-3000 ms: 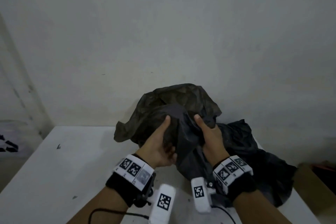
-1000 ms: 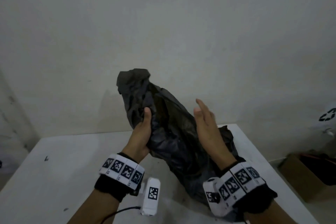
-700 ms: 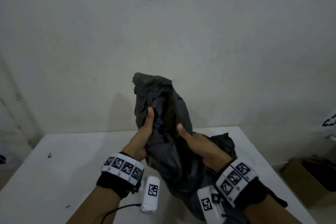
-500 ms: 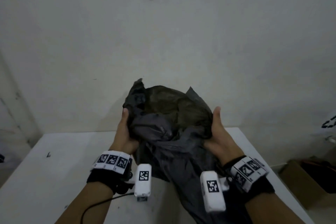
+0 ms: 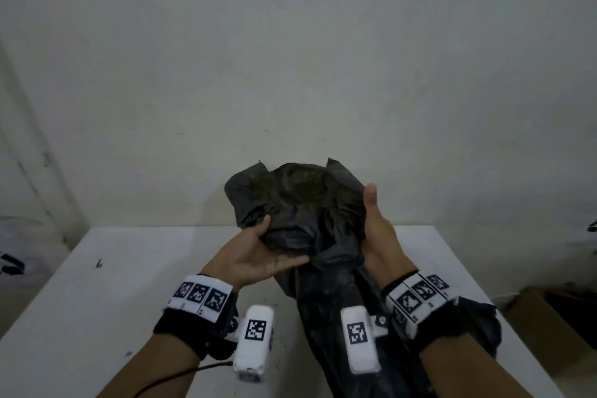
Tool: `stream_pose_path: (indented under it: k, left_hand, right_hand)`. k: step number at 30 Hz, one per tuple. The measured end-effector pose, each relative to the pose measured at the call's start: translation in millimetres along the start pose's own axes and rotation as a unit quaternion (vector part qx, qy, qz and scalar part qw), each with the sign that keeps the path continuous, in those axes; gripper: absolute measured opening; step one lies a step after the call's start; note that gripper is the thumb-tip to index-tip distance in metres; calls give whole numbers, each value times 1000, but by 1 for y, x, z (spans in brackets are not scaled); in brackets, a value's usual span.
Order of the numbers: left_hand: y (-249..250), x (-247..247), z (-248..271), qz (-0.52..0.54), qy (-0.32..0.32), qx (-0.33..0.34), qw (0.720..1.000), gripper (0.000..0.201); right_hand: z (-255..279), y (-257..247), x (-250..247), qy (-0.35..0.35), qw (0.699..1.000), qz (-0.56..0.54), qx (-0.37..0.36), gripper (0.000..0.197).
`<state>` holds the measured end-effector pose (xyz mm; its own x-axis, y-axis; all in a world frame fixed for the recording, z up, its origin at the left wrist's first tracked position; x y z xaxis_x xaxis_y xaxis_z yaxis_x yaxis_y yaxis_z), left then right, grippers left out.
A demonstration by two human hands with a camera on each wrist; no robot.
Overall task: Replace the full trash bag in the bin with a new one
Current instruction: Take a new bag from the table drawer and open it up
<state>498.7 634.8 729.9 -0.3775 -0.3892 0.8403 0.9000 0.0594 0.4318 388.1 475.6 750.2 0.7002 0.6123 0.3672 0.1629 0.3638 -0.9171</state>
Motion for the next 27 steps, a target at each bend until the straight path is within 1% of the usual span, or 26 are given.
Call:
stream_pose_path:
  k: [2,4,5,7,8,9,10,11,12,13,14,15,16,17,18,19,20,21,22,23,24,25,27]
  left_hand:
    - [7,2,-5,84,-4,52,995,61]
    - [20,1,-11,134,3,110,985,60]
    - [28,2,-10,143,11,140,980,59]
    - [45,4,-8,159,27,196,967,57]
    - [51,6,-7,152,30,223,962,53]
    - [55,10,-4,153,-2,240,959,48]
    - [55,15,-3,156,-14,234,959,43]
    - [56,16,-3,144,-1,238,960,41]
    - [55,16,-2,134,0,239,962,42]
    - [55,11,-3,109,9,252,962,46]
    - [53,8,-3,79,23,258,963,54]
    - [50,7,-3,63,25,252,965,62]
    - [48,6,-4,46,20,247,968,66]
    - [43,10,-3,32,-1,242,970,65]
    - [38,13,-3,12,-19,235,972,62]
    - [33,15,-3,-5,-27,230,973,57]
    - [29,19,-3,-24,-36,222,974,55]
    - [26,20,-5,-41,-47,211,975,55]
    - [24,21,-7,-58,-56,199,977,56]
    - [22,22,-9,-79,-55,187,978,58]
    - [20,22,-10,-99,-47,177,978,58]
    - [18,22,-12,-120,-43,167,978,56]
    - [14,20,-15,-163,-45,148,975,53]
  right_hand:
    - [-1,-5,-4,15,997,-74,8,92]
    - [-3,-14,-11,31,989,-142,20,94]
    - [-5,-17,-19,55,984,-169,23,99]
    - [-15,-17,-46,129,977,-166,26,112]
    - [-20,-17,-61,162,974,-156,18,113]
    - [-22,-14,-72,179,969,-167,23,108]
    - [-14,-15,-71,189,964,-185,31,94]
    - [-10,-11,-74,181,963,-196,43,79]
    - [-4,-8,-74,171,965,-192,54,69]
    - [1,-7,-72,145,971,-178,59,62]
    - [2,-5,-75,129,977,-159,60,59]
    - [3,-4,-76,113,982,-138,54,59]
    - [7,-8,-77,129,986,-101,43,60]
    - [10,-14,-77,151,986,-62,14,62]
    - [13,-23,-77,185,982,0,-27,64]
    - [17,-34,-73,212,972,76,-74,63]
    - [22,-45,-68,234,950,162,-129,57]
    - [28,-55,-61,246,917,254,-187,51]
    - [33,-62,-53,239,881,333,-237,48]
    - [37,-65,-43,213,855,396,-259,51]
    - [34,-61,-38,174,840,448,-252,59]
    - [31,-56,-32,131,830,494,-223,70]
    - [16,-43,-31,76,813,558,-147,94]
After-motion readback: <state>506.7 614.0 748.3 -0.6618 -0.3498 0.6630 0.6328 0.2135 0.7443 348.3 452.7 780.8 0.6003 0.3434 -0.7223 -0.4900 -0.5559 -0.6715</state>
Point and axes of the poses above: each hand's wrist, its own z-axis away from the middle knuckle, its own x-axis out of the palm, y = z × x, the point moved 4 cm from there along -z, towards the middle knuckle, and after that the axes turned 6 degrees about -y, right-handed, at the moved point
